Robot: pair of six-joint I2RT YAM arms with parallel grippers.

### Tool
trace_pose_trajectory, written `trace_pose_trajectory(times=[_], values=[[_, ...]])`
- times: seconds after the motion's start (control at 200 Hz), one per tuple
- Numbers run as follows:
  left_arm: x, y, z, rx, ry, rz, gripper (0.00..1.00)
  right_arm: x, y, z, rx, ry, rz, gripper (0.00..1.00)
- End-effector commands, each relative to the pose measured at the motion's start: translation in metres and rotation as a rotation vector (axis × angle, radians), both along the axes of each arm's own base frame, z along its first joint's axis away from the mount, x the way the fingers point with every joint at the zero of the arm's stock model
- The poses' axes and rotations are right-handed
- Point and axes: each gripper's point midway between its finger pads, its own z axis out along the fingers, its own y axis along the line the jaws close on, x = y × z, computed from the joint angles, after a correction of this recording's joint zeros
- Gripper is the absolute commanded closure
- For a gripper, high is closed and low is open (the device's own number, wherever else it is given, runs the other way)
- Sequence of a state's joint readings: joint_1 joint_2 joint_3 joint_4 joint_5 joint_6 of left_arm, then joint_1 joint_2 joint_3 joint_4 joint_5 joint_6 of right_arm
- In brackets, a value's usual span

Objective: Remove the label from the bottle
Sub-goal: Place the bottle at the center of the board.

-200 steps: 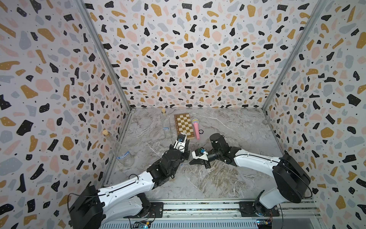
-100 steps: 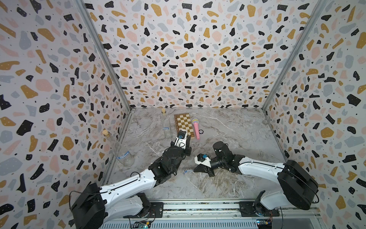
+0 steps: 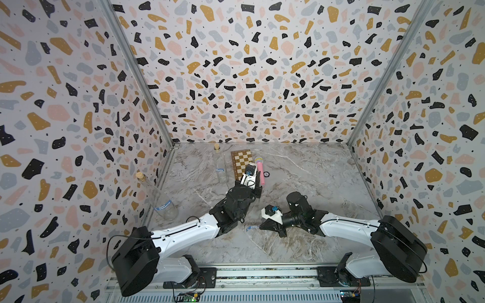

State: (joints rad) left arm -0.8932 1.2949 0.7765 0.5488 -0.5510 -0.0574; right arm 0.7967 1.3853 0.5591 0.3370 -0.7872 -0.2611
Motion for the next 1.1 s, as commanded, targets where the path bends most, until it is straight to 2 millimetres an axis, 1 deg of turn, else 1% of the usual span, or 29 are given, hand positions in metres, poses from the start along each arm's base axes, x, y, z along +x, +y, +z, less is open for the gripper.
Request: trace_pose_trajectory(times=[0.0, 0.12, 0.36, 0.586, 0.881, 1.096], values=[[0.005, 0.0, 0.053, -0.131, -0.088, 0.032, 1.0, 0.01, -0.003, 0.009, 0.03, -0.01, -0.068, 0.99], [0.013, -0.007, 0.055, -0.135, -0.058, 0.05, 1.0, 0.01, -0.007, 0.008, 0.04, 0.001, -0.098, 0.99], [0.026, -0.035, 0.057, -0.107, -0.023, 0.079, 1.0, 0.012, -0.015, -0.001, 0.048, 0.02, -0.139, 0.99], [0.032, -0.057, 0.049, -0.072, 0.002, 0.11, 1.0, 0.014, -0.021, -0.004, 0.045, 0.033, -0.175, 1.0], [0.043, -0.078, 0.043, -0.099, 0.016, 0.095, 1.0, 0.011, -0.023, -0.01, 0.045, 0.063, -0.182, 1.0], [0.049, -0.087, 0.033, -0.106, 0.02, 0.098, 1.0, 0.011, -0.025, -0.014, 0.038, 0.067, -0.188, 1.0]])
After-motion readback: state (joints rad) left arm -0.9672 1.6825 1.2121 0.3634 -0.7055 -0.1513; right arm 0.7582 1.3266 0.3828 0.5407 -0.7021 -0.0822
